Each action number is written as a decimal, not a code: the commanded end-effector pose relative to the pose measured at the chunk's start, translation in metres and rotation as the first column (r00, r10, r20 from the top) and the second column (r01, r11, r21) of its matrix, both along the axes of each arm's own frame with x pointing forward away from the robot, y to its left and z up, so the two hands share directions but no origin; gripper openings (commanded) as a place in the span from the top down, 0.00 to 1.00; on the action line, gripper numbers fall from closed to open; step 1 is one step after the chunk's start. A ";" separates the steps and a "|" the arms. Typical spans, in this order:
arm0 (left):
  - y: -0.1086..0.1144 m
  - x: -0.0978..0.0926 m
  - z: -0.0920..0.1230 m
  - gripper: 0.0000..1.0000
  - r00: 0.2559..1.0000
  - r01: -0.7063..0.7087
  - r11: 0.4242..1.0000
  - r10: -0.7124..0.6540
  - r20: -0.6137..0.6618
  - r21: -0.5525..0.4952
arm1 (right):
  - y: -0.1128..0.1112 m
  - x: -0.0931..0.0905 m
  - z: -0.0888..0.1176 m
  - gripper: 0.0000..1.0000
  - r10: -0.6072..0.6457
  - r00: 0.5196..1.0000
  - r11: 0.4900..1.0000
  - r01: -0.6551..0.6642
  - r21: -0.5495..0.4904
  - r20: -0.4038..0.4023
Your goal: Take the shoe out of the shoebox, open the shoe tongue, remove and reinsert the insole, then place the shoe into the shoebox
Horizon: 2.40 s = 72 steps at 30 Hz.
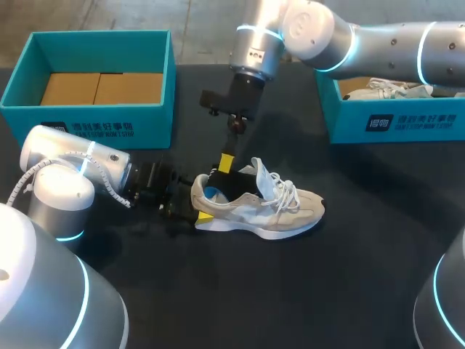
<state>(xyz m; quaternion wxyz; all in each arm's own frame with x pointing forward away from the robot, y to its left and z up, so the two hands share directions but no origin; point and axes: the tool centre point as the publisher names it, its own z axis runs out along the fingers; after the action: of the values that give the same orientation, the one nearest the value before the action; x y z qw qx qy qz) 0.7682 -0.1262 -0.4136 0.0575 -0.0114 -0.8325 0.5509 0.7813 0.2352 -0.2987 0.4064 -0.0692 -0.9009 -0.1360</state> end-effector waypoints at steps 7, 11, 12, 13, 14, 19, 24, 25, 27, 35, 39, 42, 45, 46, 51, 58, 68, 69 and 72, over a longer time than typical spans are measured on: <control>0.000 0.000 -0.002 1.00 1.000 -0.001 1.000 0.001 0.000 0.001 | 0.011 -0.002 -0.002 0.56 0.005 0.999 1.000 -0.006 -0.006 -0.038; 0.000 0.000 -0.002 1.00 1.000 -0.001 1.000 0.001 0.000 0.001 | 0.013 -0.004 -0.006 0.56 -0.003 0.999 1.000 0.002 -0.006 -0.054; 0.000 0.000 -0.002 1.00 1.000 -0.001 1.000 0.001 0.000 0.001 | 0.014 -0.004 -0.007 0.56 -0.003 0.998 1.000 0.002 -0.008 -0.056; 0.000 0.000 -0.002 1.00 1.000 -0.001 1.000 0.001 0.000 0.001 | 0.015 -0.004 -0.007 0.56 -0.002 0.998 1.000 0.001 -0.012 -0.061; 0.000 0.000 -0.002 1.00 1.000 -0.001 1.000 0.001 0.000 0.001 | 0.015 -0.005 -0.007 0.56 -0.002 0.998 1.000 0.001 -0.014 -0.063; 0.000 0.000 -0.002 1.00 1.000 -0.001 1.000 0.001 0.000 0.001 | 0.015 -0.010 -0.009 0.56 -0.011 0.997 1.000 0.010 -0.013 -0.072; 0.000 0.000 -0.002 1.00 1.000 -0.001 1.000 0.001 0.000 0.001 | 0.016 -0.012 -0.009 0.56 -0.010 0.997 1.000 0.009 -0.013 -0.076; 0.000 0.000 -0.002 1.00 1.000 -0.001 1.000 0.001 0.000 0.001 | 0.016 -0.013 -0.009 0.56 -0.009 0.997 1.000 0.008 -0.013 -0.077; 0.000 0.000 -0.002 1.00 1.000 -0.001 1.000 0.001 0.000 0.001 | 0.015 -0.015 -0.010 0.56 -0.011 0.997 1.000 0.010 -0.012 -0.081; 0.000 0.000 -0.002 1.00 1.000 -0.001 1.000 0.001 0.000 0.001 | 0.011 -0.016 -0.012 0.82 -0.018 0.996 1.000 0.017 -0.015 -0.093; 0.000 0.000 -0.002 1.00 1.000 -0.001 1.000 0.001 0.000 0.001 | 0.011 -0.017 -0.012 1.00 -0.016 0.995 1.000 0.015 -0.017 -0.097; 0.000 0.000 -0.002 1.00 1.000 -0.001 1.000 0.001 0.000 0.001 | 0.009 -0.018 -0.011 1.00 -0.016 0.995 1.000 0.014 -0.020 -0.099; 0.000 0.000 -0.002 1.00 1.000 -0.001 1.000 0.001 0.000 0.001 | 0.007 -0.020 -0.007 1.00 -0.016 0.995 1.000 0.014 -0.019 -0.099; 0.000 0.000 -0.002 1.00 1.000 -0.001 1.000 0.001 0.000 0.001 | 0.007 -0.021 -0.004 1.00 -0.016 0.995 1.000 0.014 -0.015 -0.096; 0.000 0.000 -0.002 1.00 1.000 -0.001 1.000 0.001 0.000 0.001 | 0.003 -0.024 0.011 1.00 -0.012 0.997 1.000 0.013 0.009 -0.070; 0.000 0.000 -0.002 1.00 1.000 -0.001 1.000 0.001 0.000 0.001 | 0.001 -0.021 0.034 1.00 0.011 1.000 0.999 -0.011 0.036 -0.010; 0.000 0.000 -0.002 1.00 1.000 -0.001 1.000 0.001 0.000 0.001 | 0.006 -0.007 0.064 1.00 0.011 0.992 0.997 -0.020 0.072 0.122; 0.000 0.000 -0.002 1.00 1.000 -0.001 1.000 0.001 0.000 0.001 | 0.007 -0.006 0.067 1.00 0.009 0.991 0.997 -0.018 0.072 0.134; 0.000 0.000 -0.002 1.00 1.000 -0.001 1.000 0.001 0.000 0.001 | 0.008 -0.001 0.077 1.00 -0.011 0.982 0.996 -0.005 0.087 0.191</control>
<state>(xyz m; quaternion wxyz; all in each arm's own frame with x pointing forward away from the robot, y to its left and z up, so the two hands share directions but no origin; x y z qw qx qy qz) 0.7682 -0.1262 -0.4136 0.0575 -0.0113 -0.8325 0.5509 0.7842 0.2493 -0.2313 0.3703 -0.0288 -0.9107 -0.1806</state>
